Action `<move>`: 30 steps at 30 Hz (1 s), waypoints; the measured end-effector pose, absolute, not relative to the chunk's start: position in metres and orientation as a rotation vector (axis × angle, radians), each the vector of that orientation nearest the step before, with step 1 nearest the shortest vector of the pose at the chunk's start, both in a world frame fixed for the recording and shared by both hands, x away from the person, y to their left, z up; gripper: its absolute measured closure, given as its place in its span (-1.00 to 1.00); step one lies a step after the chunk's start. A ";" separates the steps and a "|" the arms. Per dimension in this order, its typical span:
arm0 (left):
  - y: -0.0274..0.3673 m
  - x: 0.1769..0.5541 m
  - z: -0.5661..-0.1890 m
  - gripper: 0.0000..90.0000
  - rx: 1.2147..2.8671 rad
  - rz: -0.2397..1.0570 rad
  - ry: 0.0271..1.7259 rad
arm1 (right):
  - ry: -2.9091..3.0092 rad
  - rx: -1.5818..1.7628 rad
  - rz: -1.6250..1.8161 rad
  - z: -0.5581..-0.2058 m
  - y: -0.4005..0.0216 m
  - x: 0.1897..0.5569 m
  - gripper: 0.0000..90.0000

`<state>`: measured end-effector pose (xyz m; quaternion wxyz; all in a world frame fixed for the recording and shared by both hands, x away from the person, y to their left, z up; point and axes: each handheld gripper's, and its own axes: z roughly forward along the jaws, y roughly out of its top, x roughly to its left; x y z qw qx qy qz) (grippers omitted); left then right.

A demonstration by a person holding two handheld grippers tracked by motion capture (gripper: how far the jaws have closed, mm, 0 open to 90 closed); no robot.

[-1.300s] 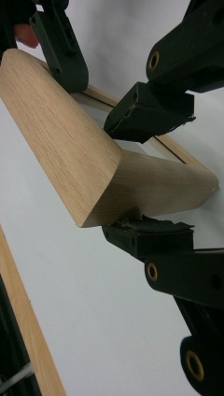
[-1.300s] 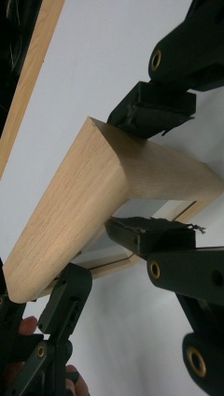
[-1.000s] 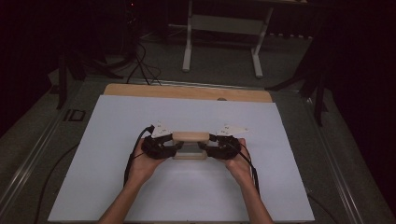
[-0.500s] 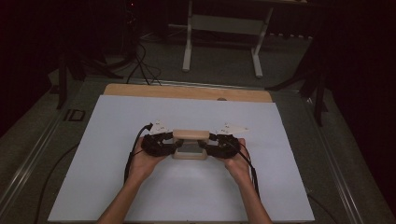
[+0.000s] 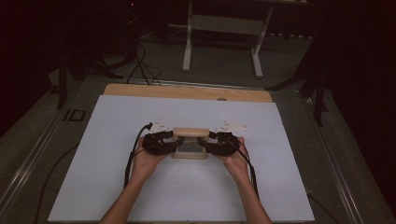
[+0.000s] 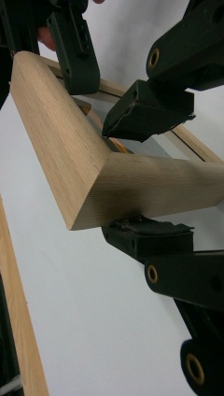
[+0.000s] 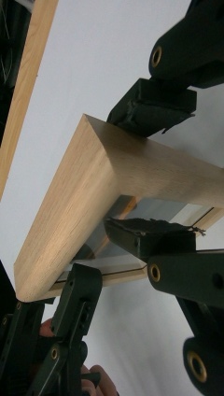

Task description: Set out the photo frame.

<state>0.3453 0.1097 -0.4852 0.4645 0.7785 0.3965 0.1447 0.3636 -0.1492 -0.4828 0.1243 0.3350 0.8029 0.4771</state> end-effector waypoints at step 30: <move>0.110 0.353 -0.490 0.01 1.908 0.342 1.011 | 2.358 1.005 1.357 -0.482 -0.150 0.371 -0.13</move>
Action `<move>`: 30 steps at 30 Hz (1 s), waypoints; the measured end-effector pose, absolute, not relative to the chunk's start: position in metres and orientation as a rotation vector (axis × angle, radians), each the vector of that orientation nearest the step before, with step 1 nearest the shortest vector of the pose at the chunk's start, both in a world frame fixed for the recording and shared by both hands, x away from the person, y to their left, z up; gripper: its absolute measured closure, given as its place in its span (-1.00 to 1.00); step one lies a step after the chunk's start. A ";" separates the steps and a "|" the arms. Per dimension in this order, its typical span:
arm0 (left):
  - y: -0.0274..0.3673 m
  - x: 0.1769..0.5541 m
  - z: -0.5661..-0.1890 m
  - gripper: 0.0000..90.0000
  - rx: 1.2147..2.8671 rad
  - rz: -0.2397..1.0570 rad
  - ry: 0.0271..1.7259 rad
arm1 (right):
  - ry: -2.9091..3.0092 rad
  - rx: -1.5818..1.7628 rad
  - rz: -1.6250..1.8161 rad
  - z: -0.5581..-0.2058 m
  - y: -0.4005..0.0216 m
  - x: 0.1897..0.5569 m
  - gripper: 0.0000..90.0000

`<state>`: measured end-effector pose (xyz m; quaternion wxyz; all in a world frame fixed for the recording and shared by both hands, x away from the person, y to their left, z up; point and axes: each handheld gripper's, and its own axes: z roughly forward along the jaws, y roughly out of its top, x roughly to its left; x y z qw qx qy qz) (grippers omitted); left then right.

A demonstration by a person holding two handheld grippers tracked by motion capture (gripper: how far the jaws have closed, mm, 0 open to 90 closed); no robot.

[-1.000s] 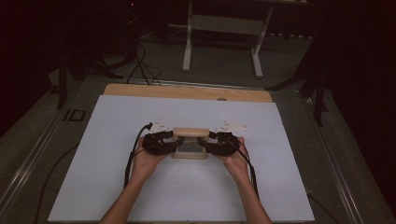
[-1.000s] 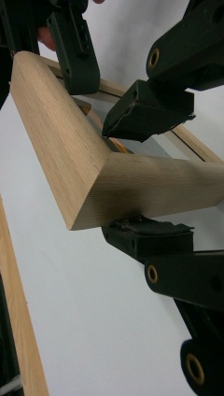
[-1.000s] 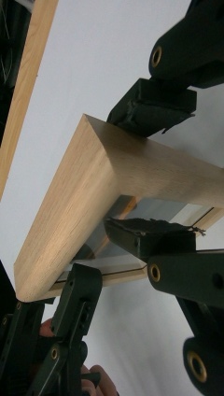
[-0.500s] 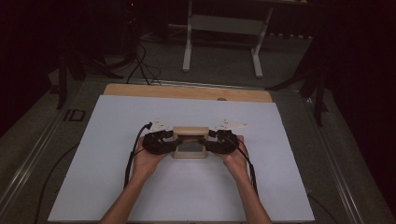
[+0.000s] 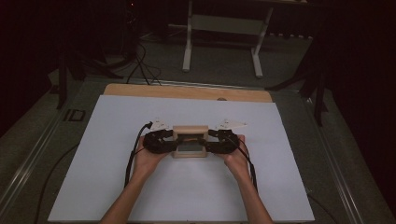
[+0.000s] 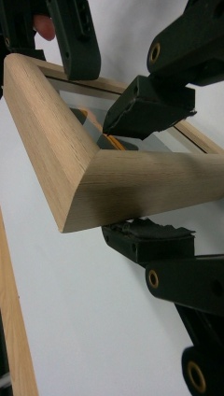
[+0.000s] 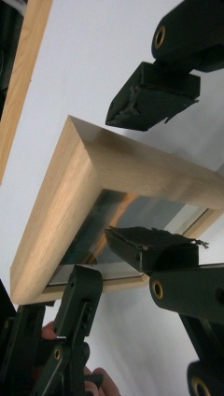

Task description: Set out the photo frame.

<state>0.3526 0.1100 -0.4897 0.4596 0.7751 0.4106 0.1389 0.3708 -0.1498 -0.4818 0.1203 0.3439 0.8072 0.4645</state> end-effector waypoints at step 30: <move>0.133 0.328 -0.471 -0.01 1.905 0.386 1.006 | 2.373 0.972 1.346 -0.471 -0.164 0.355 -0.17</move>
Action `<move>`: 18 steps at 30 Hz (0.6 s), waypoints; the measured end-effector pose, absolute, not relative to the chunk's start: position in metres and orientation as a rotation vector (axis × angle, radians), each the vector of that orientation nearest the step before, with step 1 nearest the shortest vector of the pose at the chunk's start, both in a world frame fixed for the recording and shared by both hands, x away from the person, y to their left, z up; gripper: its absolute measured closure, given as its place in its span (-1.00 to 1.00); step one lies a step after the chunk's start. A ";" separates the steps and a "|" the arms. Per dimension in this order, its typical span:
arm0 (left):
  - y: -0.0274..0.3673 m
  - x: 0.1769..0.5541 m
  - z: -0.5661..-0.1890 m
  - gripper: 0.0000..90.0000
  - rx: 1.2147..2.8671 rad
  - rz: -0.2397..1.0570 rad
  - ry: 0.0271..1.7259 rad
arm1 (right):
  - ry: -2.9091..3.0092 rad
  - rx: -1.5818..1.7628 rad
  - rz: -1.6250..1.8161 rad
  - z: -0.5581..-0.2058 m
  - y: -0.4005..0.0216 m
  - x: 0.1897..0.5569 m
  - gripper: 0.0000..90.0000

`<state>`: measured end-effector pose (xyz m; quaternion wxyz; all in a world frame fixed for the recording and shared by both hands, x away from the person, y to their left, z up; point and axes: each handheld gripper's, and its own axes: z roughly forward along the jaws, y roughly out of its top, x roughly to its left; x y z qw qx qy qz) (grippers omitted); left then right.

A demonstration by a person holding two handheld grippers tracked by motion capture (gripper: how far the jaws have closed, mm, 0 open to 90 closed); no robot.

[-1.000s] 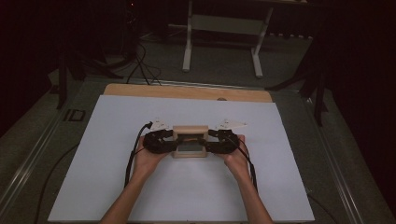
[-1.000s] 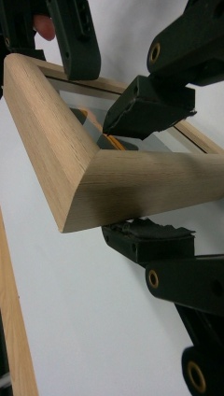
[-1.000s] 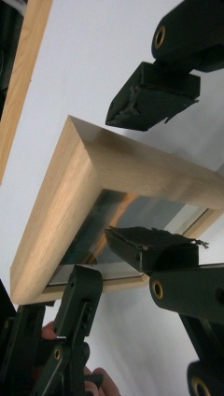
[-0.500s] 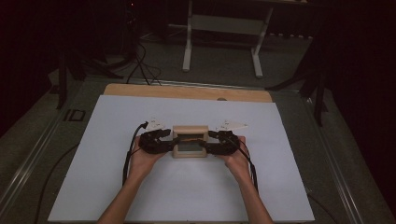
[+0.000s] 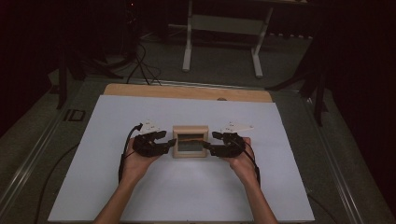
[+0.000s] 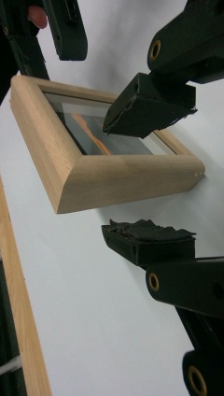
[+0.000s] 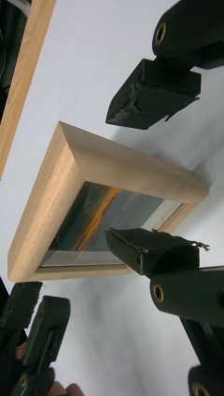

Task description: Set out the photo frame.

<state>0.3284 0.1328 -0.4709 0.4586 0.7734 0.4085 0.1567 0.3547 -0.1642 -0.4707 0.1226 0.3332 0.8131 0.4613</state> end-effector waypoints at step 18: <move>0.152 0.309 -0.465 -0.02 1.900 0.412 1.008 | 2.376 0.951 1.328 -0.464 -0.183 0.338 -0.19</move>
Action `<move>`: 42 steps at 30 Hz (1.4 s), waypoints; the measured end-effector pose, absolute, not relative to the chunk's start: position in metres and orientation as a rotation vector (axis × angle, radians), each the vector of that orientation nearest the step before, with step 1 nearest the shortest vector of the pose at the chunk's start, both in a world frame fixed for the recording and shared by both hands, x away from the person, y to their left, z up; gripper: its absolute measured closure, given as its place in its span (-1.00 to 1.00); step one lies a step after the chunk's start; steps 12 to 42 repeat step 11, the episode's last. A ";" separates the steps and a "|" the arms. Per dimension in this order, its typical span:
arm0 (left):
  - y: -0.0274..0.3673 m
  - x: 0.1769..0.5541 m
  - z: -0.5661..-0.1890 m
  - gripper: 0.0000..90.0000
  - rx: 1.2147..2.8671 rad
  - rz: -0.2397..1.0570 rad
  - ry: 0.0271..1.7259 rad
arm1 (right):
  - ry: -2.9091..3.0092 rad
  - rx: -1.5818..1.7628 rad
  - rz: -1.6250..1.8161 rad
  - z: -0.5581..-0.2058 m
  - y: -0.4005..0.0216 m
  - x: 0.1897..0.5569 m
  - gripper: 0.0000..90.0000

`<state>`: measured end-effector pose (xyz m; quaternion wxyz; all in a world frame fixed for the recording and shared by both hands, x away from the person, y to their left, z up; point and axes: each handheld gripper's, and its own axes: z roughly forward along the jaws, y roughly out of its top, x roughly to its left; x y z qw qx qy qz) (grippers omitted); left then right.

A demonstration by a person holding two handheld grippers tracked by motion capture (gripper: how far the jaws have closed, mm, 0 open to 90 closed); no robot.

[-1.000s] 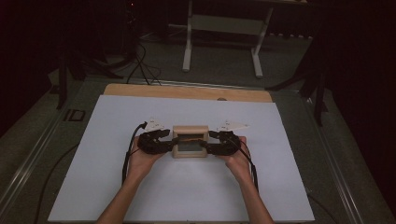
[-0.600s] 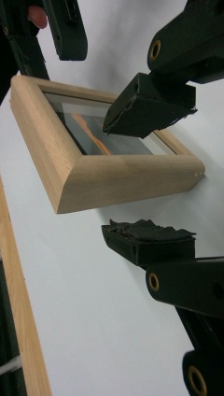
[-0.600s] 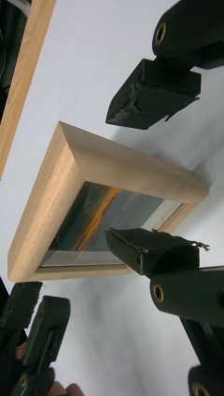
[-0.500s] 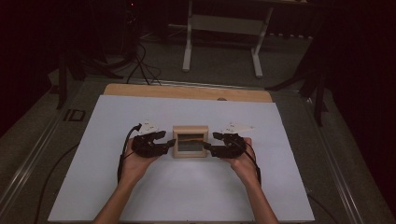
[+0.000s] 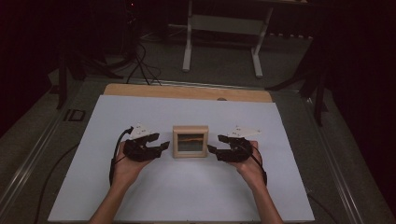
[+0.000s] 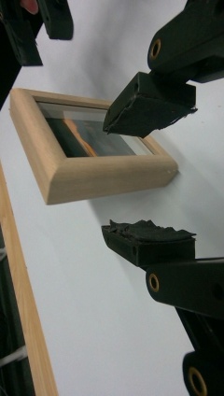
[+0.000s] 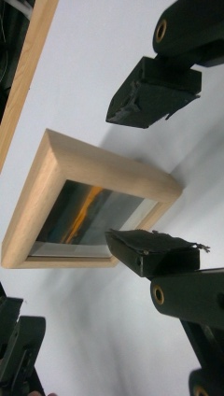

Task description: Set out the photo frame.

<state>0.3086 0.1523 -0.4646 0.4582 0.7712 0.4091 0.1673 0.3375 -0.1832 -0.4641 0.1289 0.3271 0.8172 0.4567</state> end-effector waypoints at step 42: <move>0.170 0.297 -0.475 -0.02 1.915 0.425 1.045 | 2.387 0.974 1.298 -0.473 -0.200 0.330 -0.20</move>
